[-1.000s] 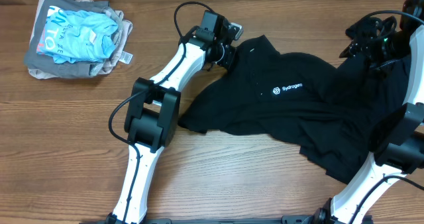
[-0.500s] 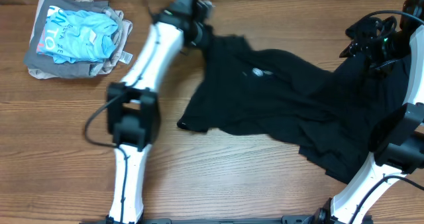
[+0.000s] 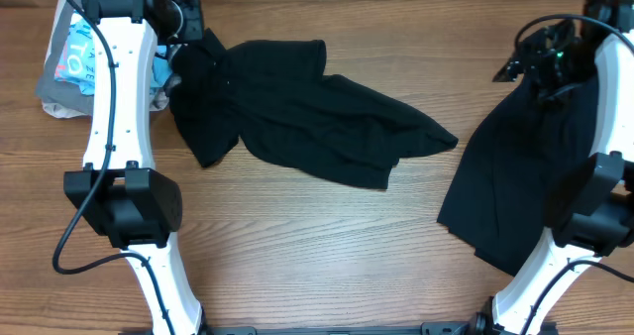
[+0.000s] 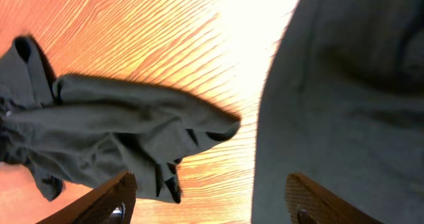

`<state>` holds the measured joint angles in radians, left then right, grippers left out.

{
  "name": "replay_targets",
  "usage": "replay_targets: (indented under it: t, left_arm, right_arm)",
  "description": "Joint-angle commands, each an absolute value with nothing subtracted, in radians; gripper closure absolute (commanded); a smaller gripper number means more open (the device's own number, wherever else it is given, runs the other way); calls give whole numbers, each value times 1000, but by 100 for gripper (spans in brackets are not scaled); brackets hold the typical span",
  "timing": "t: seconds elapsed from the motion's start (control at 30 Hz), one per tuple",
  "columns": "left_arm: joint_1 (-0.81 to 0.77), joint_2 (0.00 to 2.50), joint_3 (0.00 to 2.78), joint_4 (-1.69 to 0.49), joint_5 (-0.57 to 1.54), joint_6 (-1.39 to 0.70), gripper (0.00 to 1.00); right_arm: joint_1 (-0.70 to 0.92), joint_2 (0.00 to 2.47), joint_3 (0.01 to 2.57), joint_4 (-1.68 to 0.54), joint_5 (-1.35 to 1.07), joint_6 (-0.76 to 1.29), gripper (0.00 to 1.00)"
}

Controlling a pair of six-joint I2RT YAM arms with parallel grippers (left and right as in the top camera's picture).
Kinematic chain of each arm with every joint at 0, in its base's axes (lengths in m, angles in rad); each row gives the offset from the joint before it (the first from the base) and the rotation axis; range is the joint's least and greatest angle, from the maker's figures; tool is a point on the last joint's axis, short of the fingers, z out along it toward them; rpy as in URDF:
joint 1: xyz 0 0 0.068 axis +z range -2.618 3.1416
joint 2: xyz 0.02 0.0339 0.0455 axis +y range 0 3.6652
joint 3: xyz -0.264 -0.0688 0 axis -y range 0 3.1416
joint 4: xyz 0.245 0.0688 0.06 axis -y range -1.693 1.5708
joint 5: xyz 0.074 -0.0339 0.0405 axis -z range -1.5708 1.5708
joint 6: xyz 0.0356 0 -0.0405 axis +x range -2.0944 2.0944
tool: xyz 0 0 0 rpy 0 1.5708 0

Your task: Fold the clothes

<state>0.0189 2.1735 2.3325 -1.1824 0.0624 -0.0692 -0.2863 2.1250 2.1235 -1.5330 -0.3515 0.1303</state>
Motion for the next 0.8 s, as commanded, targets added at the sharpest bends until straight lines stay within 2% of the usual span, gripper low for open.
replay_targets:
  t: [0.0,0.17,0.23,0.37,0.47,0.6,0.77]
  left_arm:
    - [-1,2174,2341,-1201,52,-29,52]
    - [-1,2098,2415,-1320,79,-31,30]
    - [-1,2032,2453,-1387,78,-31,24]
    - [-1,1856,2469,-1520,77,-49,21]
    - [-1,1772,2469,-1691,70,-110,24]
    - [-8,1727,2376,-1690,75,-129,26]
    - [-17,1619,2087,-1688,12,-220,27]
  right_arm:
    - [-254,2074,2140,-1535,-357,123,25]
    - [-248,1990,2140,-1559,-361,123,26]
    - [-248,1909,2140,-1573,-361,123,26]
    - [-248,1692,2140,-1655,-360,126,25]
    - [-236,1503,2119,-1694,-360,161,25]
    - [-183,1379,2062,-1694,-345,199,26]
    - [-79,1241,1833,-1694,-269,242,26]
